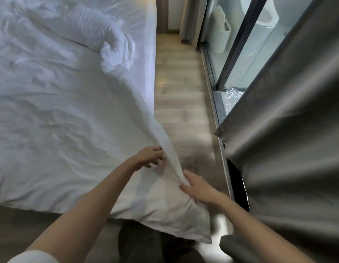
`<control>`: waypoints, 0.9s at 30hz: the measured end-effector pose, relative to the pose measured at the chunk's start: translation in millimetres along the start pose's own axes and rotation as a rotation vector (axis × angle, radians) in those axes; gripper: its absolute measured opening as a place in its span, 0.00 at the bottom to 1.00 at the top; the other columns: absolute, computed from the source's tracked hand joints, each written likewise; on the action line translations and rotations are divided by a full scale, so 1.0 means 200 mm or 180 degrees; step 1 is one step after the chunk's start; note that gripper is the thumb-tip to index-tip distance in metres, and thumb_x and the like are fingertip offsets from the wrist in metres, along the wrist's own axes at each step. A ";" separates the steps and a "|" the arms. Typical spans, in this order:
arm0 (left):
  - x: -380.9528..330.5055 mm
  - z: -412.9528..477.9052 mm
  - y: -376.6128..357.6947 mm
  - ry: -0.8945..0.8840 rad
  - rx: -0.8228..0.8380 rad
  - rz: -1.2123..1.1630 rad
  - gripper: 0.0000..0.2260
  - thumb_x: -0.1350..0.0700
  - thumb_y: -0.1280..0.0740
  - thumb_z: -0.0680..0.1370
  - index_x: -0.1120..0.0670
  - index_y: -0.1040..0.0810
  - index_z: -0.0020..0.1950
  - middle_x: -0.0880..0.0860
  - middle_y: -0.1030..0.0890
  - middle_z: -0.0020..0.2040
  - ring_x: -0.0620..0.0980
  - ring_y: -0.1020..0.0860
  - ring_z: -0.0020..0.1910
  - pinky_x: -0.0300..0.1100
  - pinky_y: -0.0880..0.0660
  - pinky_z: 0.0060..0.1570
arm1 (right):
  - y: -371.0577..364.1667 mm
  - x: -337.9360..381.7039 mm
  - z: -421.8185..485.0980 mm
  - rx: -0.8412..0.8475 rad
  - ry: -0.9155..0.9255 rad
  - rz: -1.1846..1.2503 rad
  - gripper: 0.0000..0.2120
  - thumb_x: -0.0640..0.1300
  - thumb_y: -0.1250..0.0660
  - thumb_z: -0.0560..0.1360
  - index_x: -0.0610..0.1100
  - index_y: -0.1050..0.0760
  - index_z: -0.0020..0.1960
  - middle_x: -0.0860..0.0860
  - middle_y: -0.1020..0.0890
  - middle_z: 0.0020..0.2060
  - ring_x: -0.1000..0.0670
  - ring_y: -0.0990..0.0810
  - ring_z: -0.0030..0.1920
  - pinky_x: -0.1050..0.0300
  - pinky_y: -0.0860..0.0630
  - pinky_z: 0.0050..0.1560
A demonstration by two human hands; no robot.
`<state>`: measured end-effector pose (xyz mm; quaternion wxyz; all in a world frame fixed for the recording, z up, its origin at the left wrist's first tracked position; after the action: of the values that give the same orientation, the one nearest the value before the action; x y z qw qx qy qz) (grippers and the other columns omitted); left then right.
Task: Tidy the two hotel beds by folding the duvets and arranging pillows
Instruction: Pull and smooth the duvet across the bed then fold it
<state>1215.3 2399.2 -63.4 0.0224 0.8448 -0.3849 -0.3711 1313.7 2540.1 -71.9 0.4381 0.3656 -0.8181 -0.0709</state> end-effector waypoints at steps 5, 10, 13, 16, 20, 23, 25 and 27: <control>-0.01 -0.02 -0.03 -0.0188 -0.0283 0.0721 0.22 0.51 0.41 0.82 0.51 0.36 0.76 0.53 0.32 0.73 0.52 0.32 0.70 0.43 0.36 0.66 | 0.20 -0.12 0.01 -0.0211 -0.0105 -0.0498 0.27 0.42 0.37 0.78 0.47 0.38 0.76 0.49 0.29 0.69 0.48 0.31 0.69 0.62 0.36 0.65; -0.15 -0.06 0.07 -0.0489 -0.0723 0.1409 0.25 0.50 0.41 0.82 0.55 0.41 0.77 0.53 0.39 0.77 0.51 0.40 0.75 0.43 0.44 0.71 | 0.44 -0.04 0.08 -0.0673 0.0162 -0.0835 0.26 0.43 0.36 0.78 0.47 0.37 0.75 0.46 0.31 0.72 0.46 0.35 0.72 0.55 0.40 0.72; -0.28 -0.07 0.16 -0.0685 -0.0993 0.1582 0.26 0.47 0.41 0.82 0.53 0.41 0.78 0.53 0.41 0.78 0.52 0.43 0.76 0.46 0.45 0.74 | 0.57 0.05 0.11 -0.0782 0.0399 -0.1137 0.27 0.44 0.36 0.77 0.48 0.38 0.76 0.48 0.32 0.73 0.46 0.36 0.73 0.54 0.41 0.72; -0.40 -0.06 0.23 -0.0756 -0.0930 0.1443 0.27 0.43 0.42 0.81 0.48 0.43 0.78 0.51 0.43 0.79 0.49 0.44 0.77 0.45 0.45 0.74 | 0.72 0.15 0.15 -0.0944 0.0535 -0.1317 0.28 0.47 0.36 0.77 0.52 0.40 0.76 0.48 0.37 0.75 0.46 0.41 0.75 0.49 0.42 0.73; -0.60 -0.03 0.40 -0.0915 -0.1139 0.1361 0.28 0.41 0.42 0.81 0.47 0.43 0.78 0.49 0.45 0.79 0.48 0.46 0.77 0.44 0.46 0.74 | 0.96 0.35 0.25 -0.1163 0.0766 -0.1421 0.27 0.46 0.36 0.78 0.54 0.38 0.75 0.48 0.44 0.77 0.44 0.48 0.77 0.51 0.48 0.75; -0.75 0.03 0.59 -0.0943 -0.1472 0.1478 0.28 0.42 0.41 0.80 0.46 0.43 0.78 0.49 0.45 0.79 0.49 0.47 0.78 0.47 0.45 0.74 | 1.18 0.54 0.35 -0.1342 0.1000 -0.1463 0.27 0.45 0.35 0.78 0.52 0.37 0.75 0.48 0.44 0.77 0.43 0.48 0.76 0.50 0.45 0.73; -0.82 0.10 0.70 -0.0950 -0.1637 0.1577 0.28 0.42 0.40 0.80 0.45 0.43 0.78 0.48 0.46 0.79 0.50 0.46 0.77 0.49 0.42 0.73 | 1.34 0.65 0.44 -0.1468 0.1101 -0.1521 0.26 0.44 0.35 0.78 0.52 0.36 0.74 0.48 0.43 0.77 0.43 0.46 0.76 0.48 0.41 0.70; -0.89 0.18 0.79 -0.0920 -0.1778 0.1717 0.28 0.42 0.41 0.80 0.45 0.44 0.78 0.48 0.47 0.79 0.52 0.46 0.77 0.50 0.40 0.72 | 1.50 0.75 0.56 -0.1535 0.1135 -0.1669 0.27 0.45 0.35 0.78 0.53 0.37 0.75 0.48 0.43 0.77 0.44 0.46 0.76 0.47 0.39 0.70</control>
<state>1014.6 2416.0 70.4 0.2930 0.6143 -0.4761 -0.5569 1015.2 2634.7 90.3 0.6136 0.4553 -0.5681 -0.3057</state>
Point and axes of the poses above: each hand's wrist, its own z-axis towards the middle knuckle, its own y-axis out of the back of the hand, x = y × z, the point moved 9 cm from there along z, towards the middle knuckle
